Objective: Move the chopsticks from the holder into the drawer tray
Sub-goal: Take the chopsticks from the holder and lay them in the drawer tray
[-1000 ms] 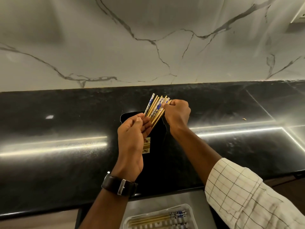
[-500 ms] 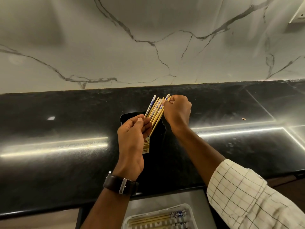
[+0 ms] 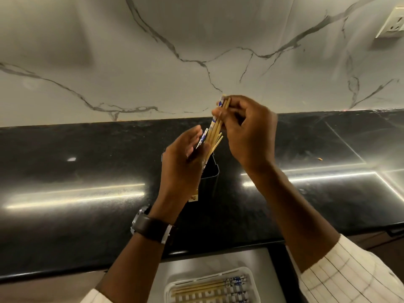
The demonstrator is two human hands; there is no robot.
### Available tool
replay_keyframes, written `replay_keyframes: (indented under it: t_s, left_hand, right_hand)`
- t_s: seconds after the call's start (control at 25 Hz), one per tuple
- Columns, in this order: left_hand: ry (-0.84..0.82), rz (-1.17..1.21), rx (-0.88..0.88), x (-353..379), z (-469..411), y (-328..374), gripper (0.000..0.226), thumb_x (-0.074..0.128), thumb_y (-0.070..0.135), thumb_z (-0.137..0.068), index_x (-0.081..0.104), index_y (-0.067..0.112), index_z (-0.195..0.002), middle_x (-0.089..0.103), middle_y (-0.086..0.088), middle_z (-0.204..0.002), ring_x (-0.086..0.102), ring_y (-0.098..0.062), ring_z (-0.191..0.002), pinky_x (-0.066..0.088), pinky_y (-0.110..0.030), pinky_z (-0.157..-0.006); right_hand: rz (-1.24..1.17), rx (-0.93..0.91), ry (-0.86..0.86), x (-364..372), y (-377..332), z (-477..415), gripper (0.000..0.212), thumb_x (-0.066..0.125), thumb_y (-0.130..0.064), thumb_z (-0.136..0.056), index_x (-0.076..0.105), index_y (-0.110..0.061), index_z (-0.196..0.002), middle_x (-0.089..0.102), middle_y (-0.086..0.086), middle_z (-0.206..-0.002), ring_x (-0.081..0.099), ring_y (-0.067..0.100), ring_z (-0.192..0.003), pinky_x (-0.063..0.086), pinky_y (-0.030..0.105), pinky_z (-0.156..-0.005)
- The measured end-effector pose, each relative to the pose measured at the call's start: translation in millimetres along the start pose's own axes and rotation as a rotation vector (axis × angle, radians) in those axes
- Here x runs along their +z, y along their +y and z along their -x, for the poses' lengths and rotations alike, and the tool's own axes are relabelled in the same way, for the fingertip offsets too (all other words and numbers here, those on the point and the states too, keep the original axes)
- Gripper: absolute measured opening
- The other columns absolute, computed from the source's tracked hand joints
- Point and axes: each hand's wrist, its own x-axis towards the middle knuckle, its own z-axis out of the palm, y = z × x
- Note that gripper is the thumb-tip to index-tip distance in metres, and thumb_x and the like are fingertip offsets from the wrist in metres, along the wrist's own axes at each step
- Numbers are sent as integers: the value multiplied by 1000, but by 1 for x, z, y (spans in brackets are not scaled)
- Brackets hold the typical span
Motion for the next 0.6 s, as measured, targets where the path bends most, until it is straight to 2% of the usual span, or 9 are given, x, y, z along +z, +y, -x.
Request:
replay_keyframes:
  t_s: [0.04, 0.12, 0.24, 0.32, 0.44, 0.52, 0.6]
  left_hand:
    - [-24, -77, 89, -3, -5, 9, 40, 62, 12, -98, 60, 8, -138, 70, -6, -131, 70, -4, -108, 58, -23, -94]
    - [-93, -92, 186, -9, -12, 23, 26, 60, 11, -99, 67, 5, -124, 77, -5, -107, 76, -11, -89, 63, -30, -83]
    - [-247, 209, 100, -15, -6, 36, 17, 58, 3, -99, 70, 1, -112, 78, -11, -88, 79, -20, -82, 64, -30, -77]
    - [-278, 427, -24, -13, 10, 38, 16, 59, 2, -99, 70, -2, -110, 79, -16, -90, 79, -28, -81, 64, -35, -74]
    - [-296, 629, -192, -5, 37, 29, 20, 59, 5, -99, 69, -6, -113, 78, -23, -97, 78, -35, -86, 63, -44, -78]
    - [-341, 681, -264, -2, 51, 19, 23, 59, 7, -100, 69, -6, -115, 77, -25, -104, 76, -39, -94, 62, -47, -84]
    - [-382, 688, -319, -1, 65, 10, 24, 58, 9, -100, 69, -4, -117, 76, -25, -109, 75, -40, -100, 62, -44, -84]
  right_hand:
    - [-34, -34, -18, -8, -11, -4, 15, 74, -12, -94, 76, -3, -106, 79, 2, -91, 78, 8, -78, 64, 23, -71]
    - [-122, -37, -65, -23, -30, -13, 17, 74, -11, -93, 75, -4, -108, 79, 1, -92, 79, 8, -81, 65, 27, -72]
    - [-241, 72, -139, -39, -47, -17, 12, 72, -8, -95, 75, -5, -106, 81, 6, -94, 80, 14, -83, 67, 38, -75]
    - [-309, 219, -246, -46, -48, -9, 10, 72, -7, -94, 76, -4, -103, 81, 9, -94, 81, 20, -82, 67, 41, -77]
    - [-271, 374, -376, -54, -42, 11, 19, 77, -7, -89, 76, -1, -107, 82, 9, -93, 81, 20, -79, 67, 40, -79]
    - [-249, 440, -347, -58, -38, 24, 19, 79, -9, -89, 76, -3, -106, 82, 9, -90, 81, 19, -77, 67, 40, -78]
    - [-257, 480, -234, -62, -35, 33, 17, 78, -9, -89, 75, -4, -105, 81, 9, -91, 81, 19, -79, 66, 38, -78]
